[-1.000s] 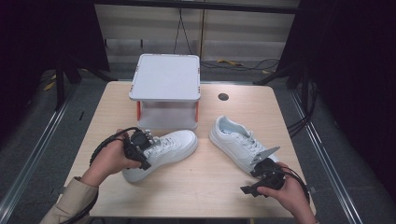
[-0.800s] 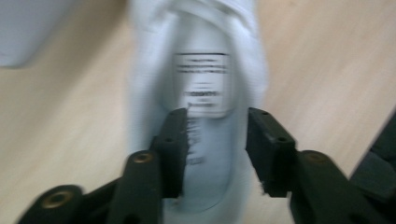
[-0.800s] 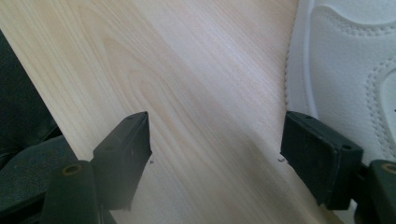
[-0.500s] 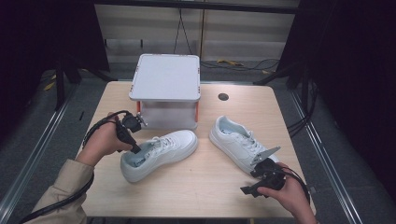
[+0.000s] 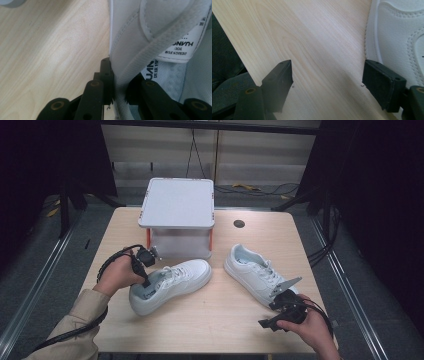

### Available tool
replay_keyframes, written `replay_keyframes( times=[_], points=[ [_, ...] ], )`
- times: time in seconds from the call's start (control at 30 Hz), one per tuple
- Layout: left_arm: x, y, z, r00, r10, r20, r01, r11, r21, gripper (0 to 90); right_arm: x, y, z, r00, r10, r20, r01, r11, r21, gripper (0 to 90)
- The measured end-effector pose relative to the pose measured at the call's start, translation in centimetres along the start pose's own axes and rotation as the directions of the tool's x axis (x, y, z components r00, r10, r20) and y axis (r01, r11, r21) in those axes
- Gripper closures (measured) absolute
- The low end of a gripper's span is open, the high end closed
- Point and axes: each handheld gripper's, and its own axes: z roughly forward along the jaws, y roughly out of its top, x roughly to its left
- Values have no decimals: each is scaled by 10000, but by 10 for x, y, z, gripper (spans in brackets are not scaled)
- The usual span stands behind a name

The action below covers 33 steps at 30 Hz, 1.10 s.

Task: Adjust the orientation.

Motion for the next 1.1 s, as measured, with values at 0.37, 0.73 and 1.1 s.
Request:
replay_keyframes(
  times=[0.37, 0.73, 1.1],
  points=[
    [-7, -9, -42, 9987, -485, -162, 471, 9959, -774, 828, 4, 3, -4, 9999, -120, 10, 120, 9998, -165, 236],
    [31, -11, -50, 9376, -3425, -596, 3189, 9157, -2445, 825, 6, 7, -3, 9998, -190, 10, 190, 9998, -115, 235],
    [16, -30, -5, 9596, -2812, 110, 2765, 9350, -2222, 700, 19, 28, 6, 9970, -759, -122, 758, 9971, -118, 232]
  ],
)
